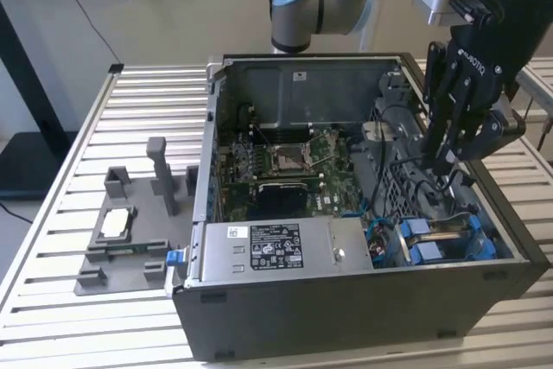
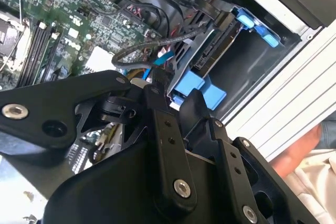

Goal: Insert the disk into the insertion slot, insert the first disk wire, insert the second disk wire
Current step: 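Insert the first disk wire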

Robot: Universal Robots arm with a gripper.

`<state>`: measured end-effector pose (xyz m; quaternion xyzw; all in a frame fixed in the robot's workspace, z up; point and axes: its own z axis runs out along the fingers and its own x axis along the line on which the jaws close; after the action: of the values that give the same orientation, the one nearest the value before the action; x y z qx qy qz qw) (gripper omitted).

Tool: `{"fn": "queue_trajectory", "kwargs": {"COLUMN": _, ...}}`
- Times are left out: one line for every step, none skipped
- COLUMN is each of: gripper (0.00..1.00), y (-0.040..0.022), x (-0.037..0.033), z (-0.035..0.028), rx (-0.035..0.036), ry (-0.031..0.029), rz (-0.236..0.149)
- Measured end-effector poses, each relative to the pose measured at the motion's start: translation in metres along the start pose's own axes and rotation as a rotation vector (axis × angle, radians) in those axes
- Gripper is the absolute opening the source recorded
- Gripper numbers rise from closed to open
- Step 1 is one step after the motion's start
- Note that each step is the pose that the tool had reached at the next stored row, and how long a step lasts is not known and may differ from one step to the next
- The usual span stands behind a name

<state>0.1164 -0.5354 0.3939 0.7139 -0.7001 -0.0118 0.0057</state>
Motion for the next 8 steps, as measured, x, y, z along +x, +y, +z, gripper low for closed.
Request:
{"fn": "queue_trajectory", "kwargs": {"gripper": 0.4, "y": 0.0, "x": -0.0006, "z": 0.0003, "rx": 0.0003, "ry": -0.0002, "rz": 0.0}}
{"fn": "queue_trajectory", "kwargs": {"gripper": 0.4, "y": 0.0, "x": -0.0013, "z": 0.0004, "rx": 0.0011, "ry": -0.0002, "rz": 0.0}}
{"fn": "queue_trajectory", "kwargs": {"gripper": 0.4, "y": 0.0002, "x": -0.0019, "z": 0.0005, "rx": 0.0026, "ry": -0.0002, "rz": 0.0}}
{"fn": "queue_trajectory", "kwargs": {"gripper": 0.4, "y": 0.0003, "x": -0.0025, "z": 0.0007, "rx": 0.0043, "ry": -0.0003, "rz": -0.001}}
{"fn": "queue_trajectory", "kwargs": {"gripper": 0.4, "y": 0.0004, "x": -0.0031, "z": 0.0009, "rx": 0.0069, "ry": -0.0003, "rz": -0.001}}
{"fn": "queue_trajectory", "kwargs": {"gripper": 0.4, "y": 0.0005, "x": -0.0037, "z": 0.0014, "rx": 0.0103, "ry": -0.0005, "rz": -0.002}}
{"fn": "queue_trajectory", "kwargs": {"gripper": 0.4, "y": 0.0007, "x": -0.0042, "z": 0.0019, "rx": 0.0133, "ry": -0.0008, "rz": -0.003}}
{"fn": "queue_trajectory", "kwargs": {"gripper": 0.4, "y": 0.0008, "x": -0.005, "z": 0.0023, "rx": 0.0163, "ry": -0.001, "rz": -0.004}}
